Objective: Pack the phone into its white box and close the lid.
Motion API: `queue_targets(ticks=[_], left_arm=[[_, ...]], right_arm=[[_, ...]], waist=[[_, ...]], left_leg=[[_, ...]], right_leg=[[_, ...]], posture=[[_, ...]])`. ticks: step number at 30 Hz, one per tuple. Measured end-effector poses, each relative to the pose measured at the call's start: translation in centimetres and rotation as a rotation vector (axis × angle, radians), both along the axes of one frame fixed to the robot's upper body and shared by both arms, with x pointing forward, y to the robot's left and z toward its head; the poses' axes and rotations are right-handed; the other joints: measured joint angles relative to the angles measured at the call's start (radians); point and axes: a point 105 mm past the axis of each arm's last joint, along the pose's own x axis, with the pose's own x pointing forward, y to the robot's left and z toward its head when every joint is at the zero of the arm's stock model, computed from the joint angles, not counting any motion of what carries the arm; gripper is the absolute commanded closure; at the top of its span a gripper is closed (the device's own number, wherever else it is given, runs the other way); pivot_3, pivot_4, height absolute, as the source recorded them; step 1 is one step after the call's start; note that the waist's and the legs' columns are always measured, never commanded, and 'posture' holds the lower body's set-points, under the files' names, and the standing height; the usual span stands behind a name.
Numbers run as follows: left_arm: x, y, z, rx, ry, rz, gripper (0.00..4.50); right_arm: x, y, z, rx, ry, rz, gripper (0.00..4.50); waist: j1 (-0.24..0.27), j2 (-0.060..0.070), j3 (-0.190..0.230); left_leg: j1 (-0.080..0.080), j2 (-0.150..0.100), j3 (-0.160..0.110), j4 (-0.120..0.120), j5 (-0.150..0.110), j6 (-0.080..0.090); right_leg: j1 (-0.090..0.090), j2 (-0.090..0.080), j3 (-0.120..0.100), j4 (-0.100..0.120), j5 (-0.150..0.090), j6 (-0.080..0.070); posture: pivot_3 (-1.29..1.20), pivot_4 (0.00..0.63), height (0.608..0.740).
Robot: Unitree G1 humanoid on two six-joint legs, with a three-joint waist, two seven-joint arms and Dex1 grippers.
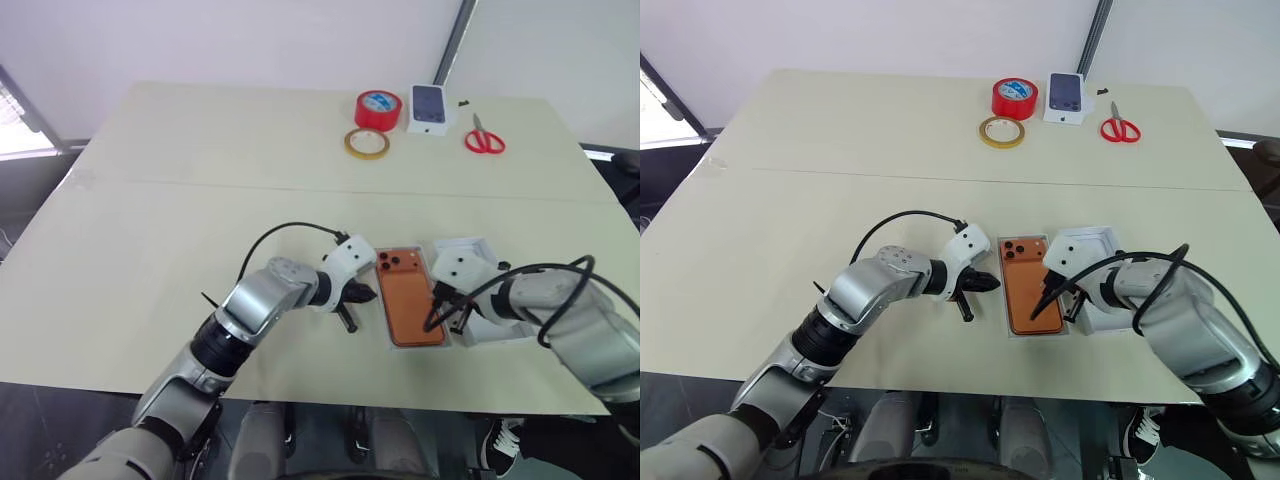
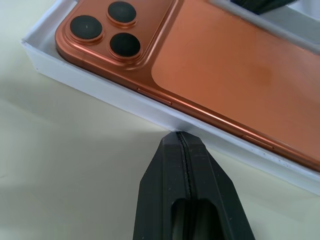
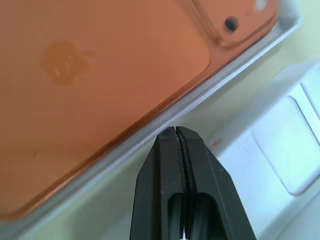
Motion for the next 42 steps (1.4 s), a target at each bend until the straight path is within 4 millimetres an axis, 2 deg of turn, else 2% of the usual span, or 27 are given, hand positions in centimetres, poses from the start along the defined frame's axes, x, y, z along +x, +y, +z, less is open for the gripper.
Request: queue_targets(ticks=[3,5,8,12,14,21,25,28,32,36,37,39,42], left_arm=[[0.1,1.4,0.1,-0.008,0.011,0.018,4.49],[0.8,3.6,0.2,-0.002,-0.001,0.070,4.49],[1.5,6.1,0.9,-0.014,-0.047,0.124,4.50],[0.7,7.6,2.1,-0.062,-0.152,0.067,4.50],[-0.1,8.1,2.5,-0.080,-0.196,0.022,4.50],[-3.0,9.3,2.6,-0.126,-0.269,-0.116,4.50],[-3.5,9.2,2.8,-0.140,-0.285,-0.143,4.50],[-3.5,8.9,3.1,-0.163,-0.288,-0.142,4.50],[-3.5,8.8,3.1,-0.172,-0.291,-0.140,4.50],[-3.4,8.8,3.2,-0.173,-0.296,-0.132,4.50],[-3.4,8.9,3.1,-0.173,-0.297,-0.126,4.50],[-3.2,9.3,3.1,-0.177,-0.301,-0.096,4.50],[-2.2,10.5,3.2,-0.183,-0.320,-0.010,4.50]], right_arm=[[-0.3,-0.5,1.7,0.025,-0.008,0.020,4.50],[-0.3,-1.1,2.6,0.043,-0.017,0.001,4.50],[-0.4,-1.7,2.4,0.100,0.041,-0.063,3.61],[-0.1,-1.5,2.0,0.204,0.107,-0.169,1.58],[0.1,-1.3,1.8,0.245,0.123,-0.217,1.58],[0.8,-2.5,0.2,0.294,0.180,-0.407,1.58],[1.0,-3.0,-0.2,0.292,0.186,-0.450,1.58],[1.2,-2.7,-0.7,0.304,0.186,-0.471,2.39],[1.5,-2.2,-1.1,0.310,0.181,-0.503,4.44],[1.8,-2.1,-0.9,0.319,0.164,-0.547,4.44],[2.0,-2.2,-0.7,0.328,0.156,-0.550,4.44],[2.8,-1.8,1.1,0.406,0.117,-0.533,4.44],[4.3,0.1,5.8,0.650,0.055,-0.429,4.44]], waist=[[-0.003,0.000,0.000],[-0.007,0.000,0.000],[-0.009,0.001,0.000],[-0.012,0.001,0.000],[-0.013,0.001,0.000],[-0.016,0.001,0.000],[-0.023,0.001,0.000],[-0.025,0.001,0.000],[-0.026,0.002,0.000],[-0.026,0.002,0.000],[-0.026,0.002,0.000],[-0.028,0.003,0.001],[-0.034,0.003,0.001]], left_leg=[[0.000,0.001,0.000,0.000,0.000,0.000],[0.000,0.001,0.000,0.000,0.000,0.000],[0.001,0.001,0.000,0.000,0.000,0.000],[0.000,0.001,0.001,0.000,0.000,0.000],[0.000,0.001,0.001,0.000,0.000,0.000],[0.000,0.001,0.001,0.000,0.000,0.000],[0.000,0.001,0.001,0.000,0.000,0.000],[0.000,0.001,0.001,0.000,0.000,0.000],[0.000,0.001,0.001,0.000,0.000,0.000],[0.000,0.001,0.001,0.000,0.000,0.000],[0.000,0.001,0.001,0.000,0.000,0.000],[0.000,0.001,0.002,0.000,0.000,0.000],[0.000,0.002,0.002,-0.001,0.000,0.000]], right_leg=[[0.000,0.001,0.000,0.001,0.000,0.000],[-0.001,0.001,0.000,0.002,0.000,0.000],[-0.001,0.001,0.000,0.002,0.000,0.000],[-0.001,-0.001,0.000,0.001,0.000,0.000],[-0.001,-0.001,0.000,0.001,0.000,-0.001],[-0.001,-0.002,0.000,0.001,0.000,-0.001],[-0.001,-0.002,0.000,0.001,0.000,-0.001],[-0.001,0.000,0.000,0.001,0.000,-0.001],[-0.001,0.000,0.000,0.001,0.000,0.000],[-0.001,0.000,0.000,0.001,0.001,0.000],[-0.001,0.000,0.000,0.001,0.001,0.000],[-0.001,0.000,0.001,0.001,0.001,0.000],[-0.002,0.001,0.001,0.003,0.001,0.000]], posture=[[0.00,0.150,0.740],[0.00,0.150,0.740],[0.00,0.150,0.740],[0.00,0.150,0.740],[0.00,0.150,0.740],[0.00,0.150,0.740],[0.00,0.150,0.740],[0.00,0.150,0.740],[0.00,0.150,0.740],[0.00,0.150,0.740],[0.00,0.150,0.740],[0.00,0.150,0.740],[0.00,0.150,0.740]])
